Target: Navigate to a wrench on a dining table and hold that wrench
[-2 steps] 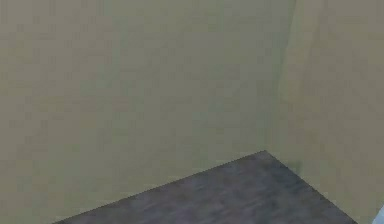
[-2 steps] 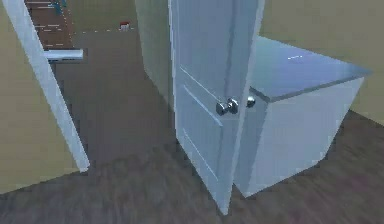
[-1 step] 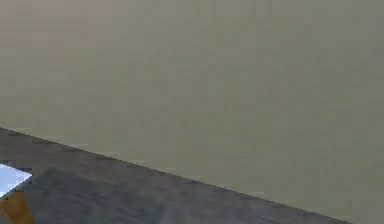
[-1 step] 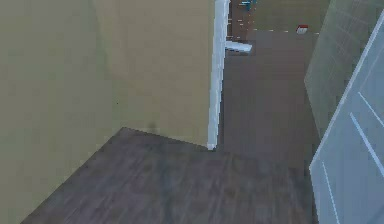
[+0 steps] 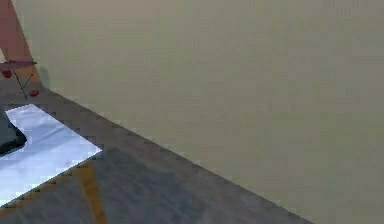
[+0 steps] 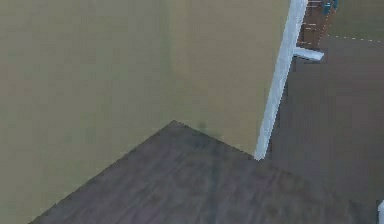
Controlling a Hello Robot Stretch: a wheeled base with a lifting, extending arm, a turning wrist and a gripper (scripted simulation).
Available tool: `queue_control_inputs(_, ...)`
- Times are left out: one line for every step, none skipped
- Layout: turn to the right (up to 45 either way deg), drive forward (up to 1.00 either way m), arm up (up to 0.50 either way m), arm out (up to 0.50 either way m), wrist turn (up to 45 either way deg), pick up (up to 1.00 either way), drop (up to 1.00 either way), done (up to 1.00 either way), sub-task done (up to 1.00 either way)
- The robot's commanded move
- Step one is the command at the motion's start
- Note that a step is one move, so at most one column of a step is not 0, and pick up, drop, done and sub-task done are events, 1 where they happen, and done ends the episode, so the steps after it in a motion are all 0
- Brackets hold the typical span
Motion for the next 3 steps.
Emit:
queue_control_inputs(0.0, 1.00, 0.00, 0.00, 0.0, 0.00, 0.00, 0.00, 0.00)
queue_control_inputs(-24.0, 0.00, 0.00, 0.00, 0.0, 0.00, 0.00, 0.00, 0.00)
queue_control_inputs(0.0, 0.10, 0.00, 0.00, 0.0, 0.00, 0.00, 0.00, 0.00)
